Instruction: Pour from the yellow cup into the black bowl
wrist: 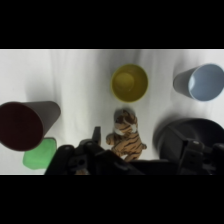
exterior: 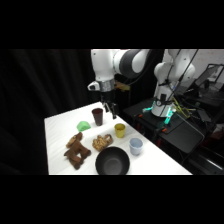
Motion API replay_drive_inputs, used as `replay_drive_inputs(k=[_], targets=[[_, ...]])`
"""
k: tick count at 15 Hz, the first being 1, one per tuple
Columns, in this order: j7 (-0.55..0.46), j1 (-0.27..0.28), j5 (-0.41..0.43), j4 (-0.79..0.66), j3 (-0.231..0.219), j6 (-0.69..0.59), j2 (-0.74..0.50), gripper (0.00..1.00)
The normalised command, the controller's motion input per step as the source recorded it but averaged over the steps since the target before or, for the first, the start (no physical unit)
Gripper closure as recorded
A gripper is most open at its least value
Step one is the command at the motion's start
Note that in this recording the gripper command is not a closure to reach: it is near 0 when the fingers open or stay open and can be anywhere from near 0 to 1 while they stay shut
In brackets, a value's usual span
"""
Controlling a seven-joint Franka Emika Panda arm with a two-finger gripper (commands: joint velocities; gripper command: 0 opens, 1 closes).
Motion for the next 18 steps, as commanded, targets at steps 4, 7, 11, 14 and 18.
replay_drive_inputs(k=[4,7,11,14,18], targets=[[-0.06,0.012,0.153,-0.5,0.026,0.24,-0.45,0.0],[-0.19,0.106,0.303,-0.47,0.078,0.34,-0.38,0.0],[-0.21,0.152,0.256,-0.33,0.105,0.42,-0.16,0.0],[-0.2,0.079,0.133,-0.17,0.057,0.44,0.04,0.0],[-0.21,-0.033,0.018,-0.07,-0.012,0.55,0.24,0.0]])
